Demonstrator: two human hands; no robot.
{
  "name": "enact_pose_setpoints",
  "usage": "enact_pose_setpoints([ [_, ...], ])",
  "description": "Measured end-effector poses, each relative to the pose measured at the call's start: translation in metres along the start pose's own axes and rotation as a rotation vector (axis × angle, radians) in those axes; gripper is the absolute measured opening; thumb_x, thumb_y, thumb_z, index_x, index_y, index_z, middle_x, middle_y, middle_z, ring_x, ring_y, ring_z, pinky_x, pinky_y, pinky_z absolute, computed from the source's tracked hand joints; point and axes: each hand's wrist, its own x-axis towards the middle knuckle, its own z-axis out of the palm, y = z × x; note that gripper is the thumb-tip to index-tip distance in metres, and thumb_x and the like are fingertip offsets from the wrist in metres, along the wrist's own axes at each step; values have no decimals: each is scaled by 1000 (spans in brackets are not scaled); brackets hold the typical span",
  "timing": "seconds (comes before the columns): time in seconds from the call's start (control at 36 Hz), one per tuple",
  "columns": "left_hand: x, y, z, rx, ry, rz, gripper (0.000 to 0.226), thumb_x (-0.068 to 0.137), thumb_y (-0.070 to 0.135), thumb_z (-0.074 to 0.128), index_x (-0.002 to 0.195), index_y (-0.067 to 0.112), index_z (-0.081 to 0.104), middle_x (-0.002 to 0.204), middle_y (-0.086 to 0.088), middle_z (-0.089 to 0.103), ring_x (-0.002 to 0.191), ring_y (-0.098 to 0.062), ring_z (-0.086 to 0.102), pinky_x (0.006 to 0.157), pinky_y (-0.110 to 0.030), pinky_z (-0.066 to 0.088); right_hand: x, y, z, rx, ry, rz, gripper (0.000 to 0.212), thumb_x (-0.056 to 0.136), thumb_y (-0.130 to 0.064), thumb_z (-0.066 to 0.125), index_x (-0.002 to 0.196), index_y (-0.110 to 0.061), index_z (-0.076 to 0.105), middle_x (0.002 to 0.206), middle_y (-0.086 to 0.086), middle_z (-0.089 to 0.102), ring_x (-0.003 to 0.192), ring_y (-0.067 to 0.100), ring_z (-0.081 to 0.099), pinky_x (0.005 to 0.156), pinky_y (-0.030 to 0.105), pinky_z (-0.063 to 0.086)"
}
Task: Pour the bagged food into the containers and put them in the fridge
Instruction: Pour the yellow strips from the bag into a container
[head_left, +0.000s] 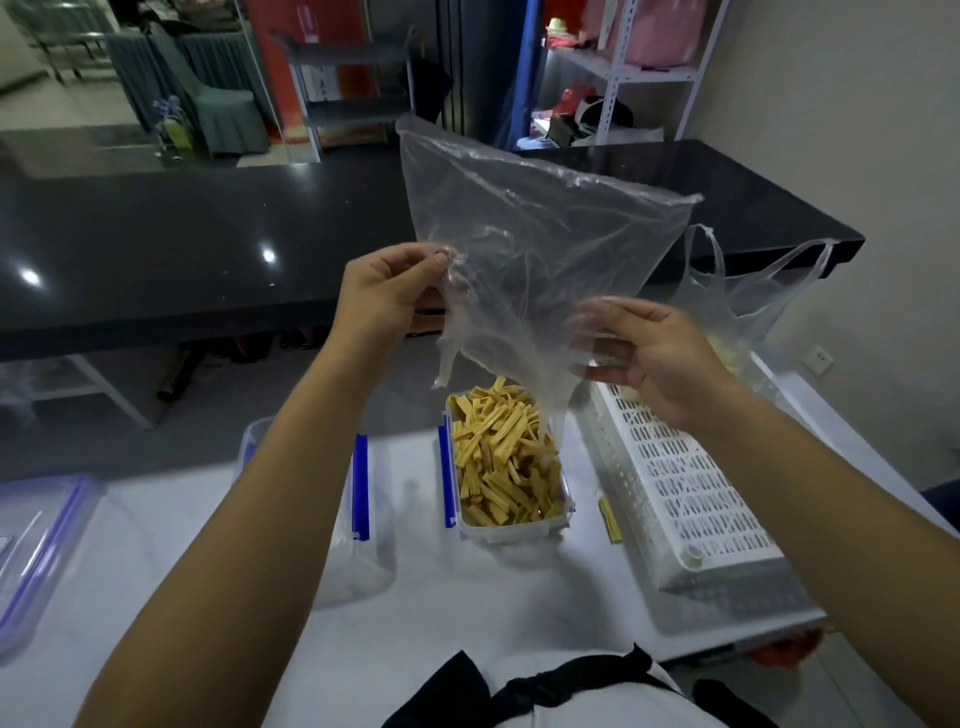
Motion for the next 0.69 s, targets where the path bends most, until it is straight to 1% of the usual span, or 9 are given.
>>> enact_pose_setpoints([
  [0.11, 0, 13, -1, 19, 6, 22, 17, 97, 16, 63, 107, 5, 71, 95, -17, 74, 84, -30, 74, 70, -39, 62, 1, -8, -2, -27, -62, -26, 21, 89, -22, 64, 101, -9, 75, 109, 16, 73, 99, 36, 70, 83, 54, 59],
  [0.22, -1, 18, -2, 24, 28, 44, 17, 96, 16, 64, 106, 5, 72, 95, -17, 74, 83, -29, 74, 69, -36, 61, -1, -14, -5, -46, -97, -68, 28, 80, -28, 68, 101, -11, 76, 110, 14, 74, 99, 34, 71, 78, 49, 60],
  [0.28, -1, 19, -5, 20, 43, 61, 16, 96, 18, 65, 104, 8, 73, 95, -16, 75, 85, -30, 74, 71, -38, 62, -2, -18, -7, -42, -94, -108, 28, 80, -29, 70, 101, -11, 77, 109, 13, 74, 98, 31, 72, 74, 45, 60],
  [0.39, -3, 12, -4, 43, 73, 77, 12, 95, 19, 65, 98, 13, 75, 93, -13, 76, 85, -30, 74, 74, -41, 63, -3, -13, -10, -91, -13, -158, 20, 81, -26, 74, 94, -12, 78, 100, 10, 76, 93, 27, 73, 72, 39, 61],
  [0.47, -10, -4, 4, 161, 25, 6, 11, 95, 18, 65, 99, 13, 74, 95, -10, 76, 89, -27, 74, 82, -41, 62, -3, 2, -14, -200, 57, -88, 7, 88, -17, 71, 89, -12, 76, 89, 3, 77, 87, 24, 73, 70, 33, 58],
  [0.53, -15, -14, 6, 161, 54, -32, 8, 95, 16, 66, 97, 13, 73, 95, -9, 75, 87, -23, 74, 83, -40, 62, -3, 9, -20, -200, 97, -61, 5, 89, -15, 71, 87, -13, 75, 87, 1, 76, 87, 23, 72, 74, 37, 58],
  [0.58, -19, -18, 6, 94, 100, -43, 7, 94, 13, 66, 95, 11, 73, 94, -12, 75, 84, -24, 73, 81, -39, 62, -6, 10, -27, -186, 130, -71, 4, 87, -16, 74, 84, -14, 77, 89, 3, 76, 88, 24, 72, 80, 42, 60],
  [0.61, -21, -19, 7, 62, 110, -47, 6, 94, 12, 67, 96, 10, 73, 92, -13, 74, 82, -24, 73, 80, -38, 62, -9, 9, -30, -176, 135, -75, 4, 85, -16, 76, 83, -14, 77, 89, 4, 76, 87, 24, 73, 80, 42, 60],
  [0.69, -25, -22, 12, 10, 96, -52, 13, 93, 10, 67, 103, 3, 72, 86, -10, 73, 75, -17, 72, 76, -32, 62, -15, 7, -39, -118, 143, -57, 6, 86, -14, 75, 80, -14, 76, 86, 6, 75, 84, 23, 73, 68, 37, 60],
])
